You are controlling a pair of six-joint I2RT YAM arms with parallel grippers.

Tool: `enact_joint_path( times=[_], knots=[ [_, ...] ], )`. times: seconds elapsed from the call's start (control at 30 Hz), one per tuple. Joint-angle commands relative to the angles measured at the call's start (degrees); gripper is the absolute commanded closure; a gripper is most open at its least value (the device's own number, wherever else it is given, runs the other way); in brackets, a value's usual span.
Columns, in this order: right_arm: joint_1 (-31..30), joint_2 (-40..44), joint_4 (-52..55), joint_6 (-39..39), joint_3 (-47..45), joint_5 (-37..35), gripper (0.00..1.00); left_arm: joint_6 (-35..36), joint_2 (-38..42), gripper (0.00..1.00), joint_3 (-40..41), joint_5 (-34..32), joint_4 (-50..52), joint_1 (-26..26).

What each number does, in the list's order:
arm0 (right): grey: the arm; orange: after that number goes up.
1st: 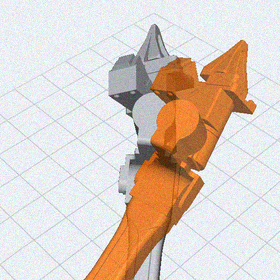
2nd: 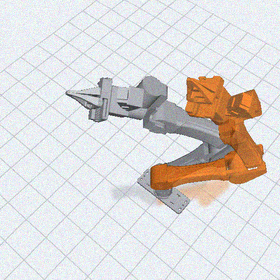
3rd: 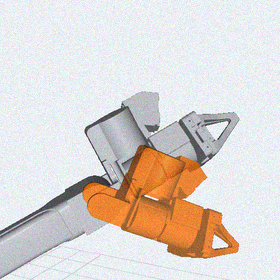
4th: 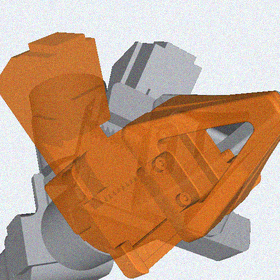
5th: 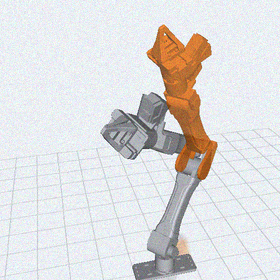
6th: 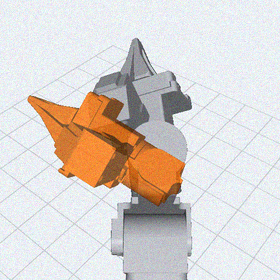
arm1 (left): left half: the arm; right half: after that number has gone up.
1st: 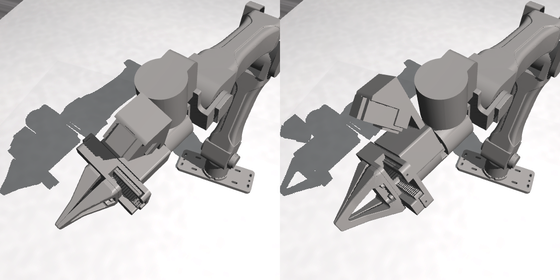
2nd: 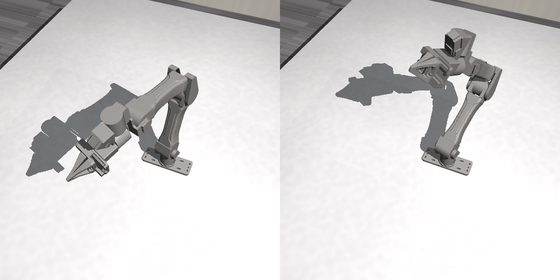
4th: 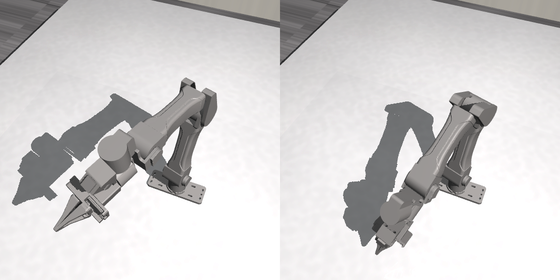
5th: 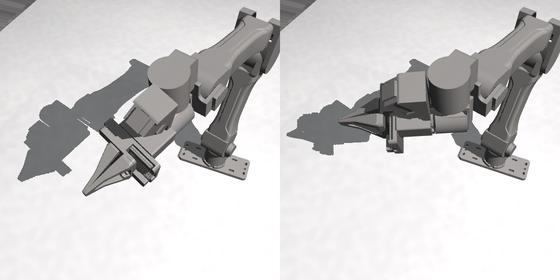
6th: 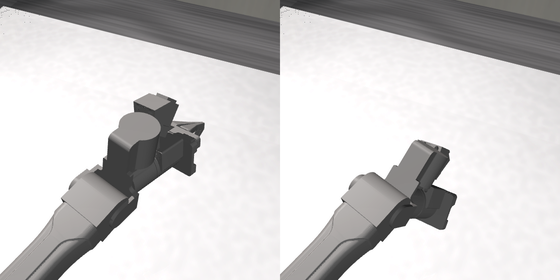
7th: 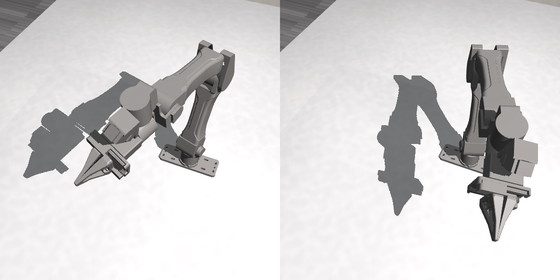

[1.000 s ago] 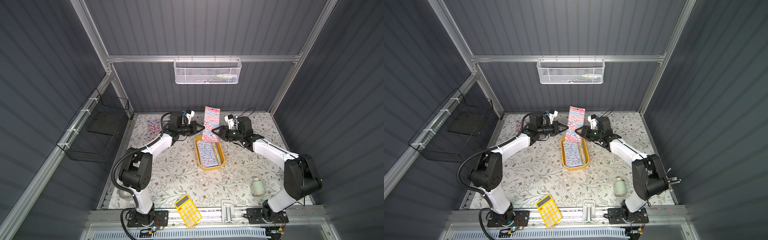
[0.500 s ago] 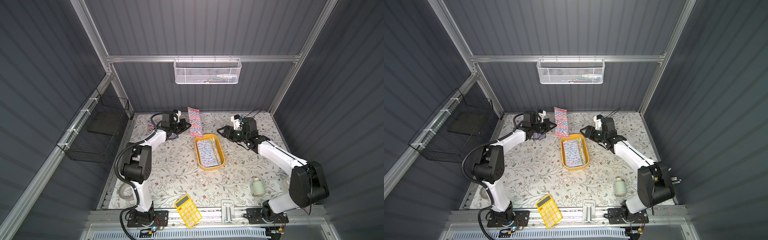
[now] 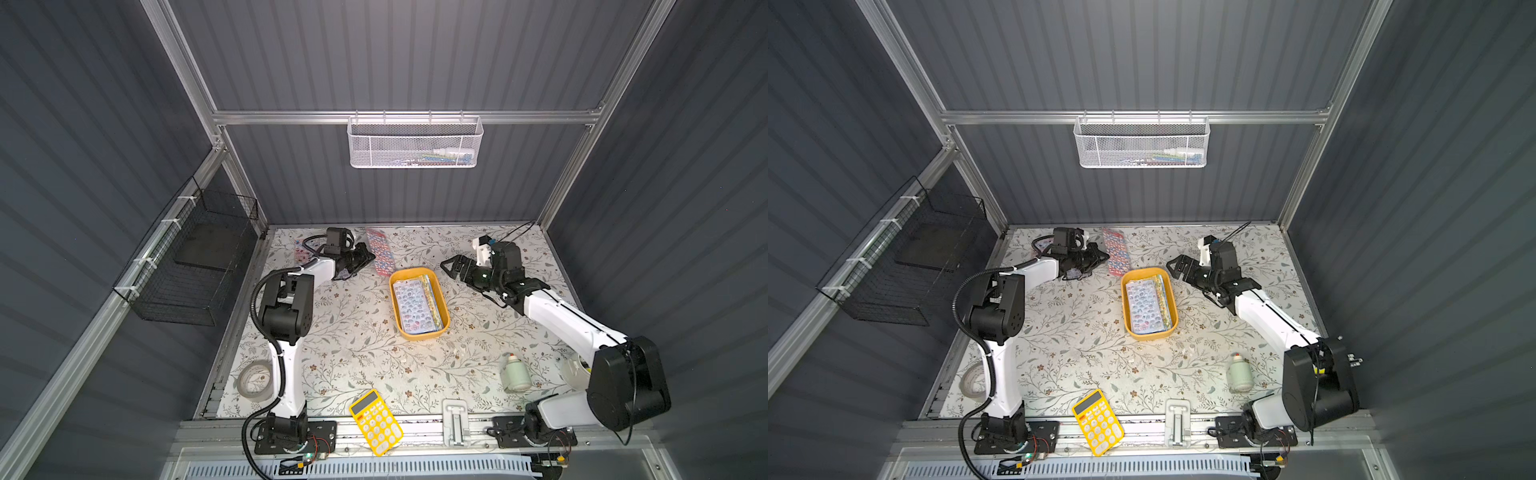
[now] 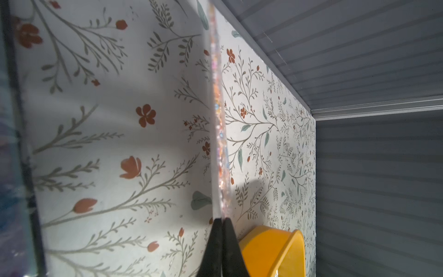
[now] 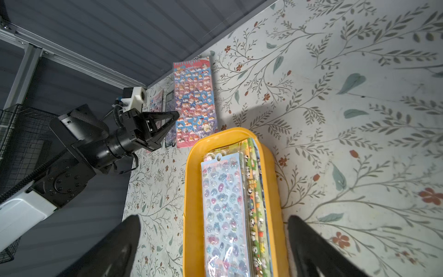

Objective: Take the stickers out of the storage box
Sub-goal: Place the sticker at the center of the board.

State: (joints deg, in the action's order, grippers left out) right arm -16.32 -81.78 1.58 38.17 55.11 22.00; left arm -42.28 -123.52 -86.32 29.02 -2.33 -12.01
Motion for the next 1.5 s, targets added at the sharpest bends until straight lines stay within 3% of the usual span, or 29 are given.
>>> enact_joint_path(
  times=[0.0, 0.43, 0.63, 0.73, 0.87, 0.93, 0.97, 1.23, 1.47],
  knots=[
    [0.99, 0.83, 0.67, 0.05, -0.88, -0.63, 0.01, 0.36, -2.76, 1.00, -3.41, -0.07, 1.92, 0.92],
    [1.33, 1.29, 5.30, -3.30, -0.08, -2.14, 0.01, 6.12, -6.81, 1.00, -7.53, -3.91, 12.29, 1.20],
    [1.41, 4.93, 4.31, -4.68, -2.08, -6.97, 0.01, 7.04, -6.81, 0.89, -8.52, -6.93, 15.05, 1.29],
    [2.61, 6.79, -1.34, -2.13, -5.34, -4.47, 0.01, 7.13, -6.43, 0.75, -8.95, -7.87, 15.81, 1.38],
    [3.40, 6.10, 2.54, -3.72, -3.01, -3.33, 0.01, 7.21, -4.79, 0.38, -9.03, -8.77, 15.58, 1.38],
    [3.31, 6.07, 4.68, -5.19, -2.00, -3.43, 0.05, 7.30, -3.87, 0.25, -9.45, -9.36, 16.24, 1.37],
    [3.11, 6.21, 5.47, -6.26, -1.69, -3.70, 0.07, 7.47, -3.17, 0.01, -9.65, -9.68, 16.58, 1.37],
    [-7.39, 5.85, 15.38, -17.57, 3.29, -19.41, 0.14, 8.10, 5.85, 0.00, -4.95, -8.15, 13.15, 1.28],
    [-13.85, -0.14, 19.51, -20.27, 7.61, -23.48, 0.27, 8.86, 14.52, 0.06, 0.39, -6.33, 12.17, 0.96]
  ],
)
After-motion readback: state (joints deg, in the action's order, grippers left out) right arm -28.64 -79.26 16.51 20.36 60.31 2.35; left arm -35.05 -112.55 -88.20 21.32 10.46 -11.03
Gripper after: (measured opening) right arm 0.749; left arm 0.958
